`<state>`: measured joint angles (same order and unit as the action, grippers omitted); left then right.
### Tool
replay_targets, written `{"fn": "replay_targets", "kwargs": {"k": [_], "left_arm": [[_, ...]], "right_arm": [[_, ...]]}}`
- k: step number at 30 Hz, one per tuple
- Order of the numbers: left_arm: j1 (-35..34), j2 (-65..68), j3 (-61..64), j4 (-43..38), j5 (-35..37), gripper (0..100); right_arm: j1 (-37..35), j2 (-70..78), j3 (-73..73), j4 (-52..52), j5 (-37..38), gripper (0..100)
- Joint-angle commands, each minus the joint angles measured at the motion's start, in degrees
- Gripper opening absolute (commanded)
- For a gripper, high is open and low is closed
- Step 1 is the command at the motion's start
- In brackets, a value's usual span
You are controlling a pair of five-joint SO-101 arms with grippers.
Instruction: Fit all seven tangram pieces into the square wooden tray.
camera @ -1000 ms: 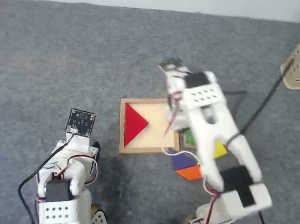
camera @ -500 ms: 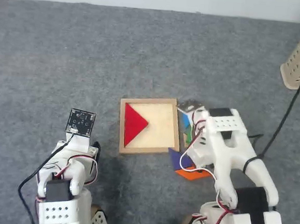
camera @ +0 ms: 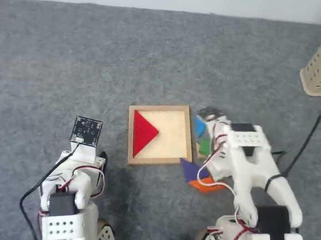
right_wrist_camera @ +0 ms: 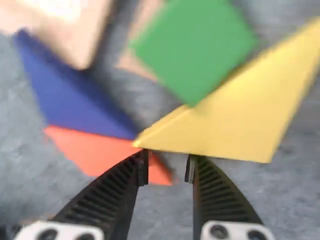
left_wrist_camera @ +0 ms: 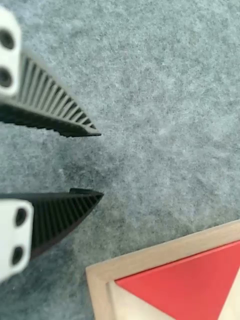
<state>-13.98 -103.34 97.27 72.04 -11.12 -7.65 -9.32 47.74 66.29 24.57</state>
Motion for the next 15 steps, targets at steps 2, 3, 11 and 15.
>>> {"fn": "replay_targets", "kwargs": {"k": [2,3,11,15], "left_arm": [[0.0,-0.35,-0.66,0.26,-0.26,17],[0.0,-0.35,-0.66,0.26,-0.26,17],[0.0,-0.35,-0.66,0.26,-0.26,17],[0.0,-0.35,-0.66,0.26,-0.26,17]], "right_arm": [[6.37,4.53,-6.77,-1.54,-0.35,13.8],[7.25,6.64,-8.79,-1.54,-0.44,13.8],[9.63,9.27,-16.26,-1.1,-5.36,13.8],[8.84,5.49,-16.53,-1.01,-10.29,14.0]]}}
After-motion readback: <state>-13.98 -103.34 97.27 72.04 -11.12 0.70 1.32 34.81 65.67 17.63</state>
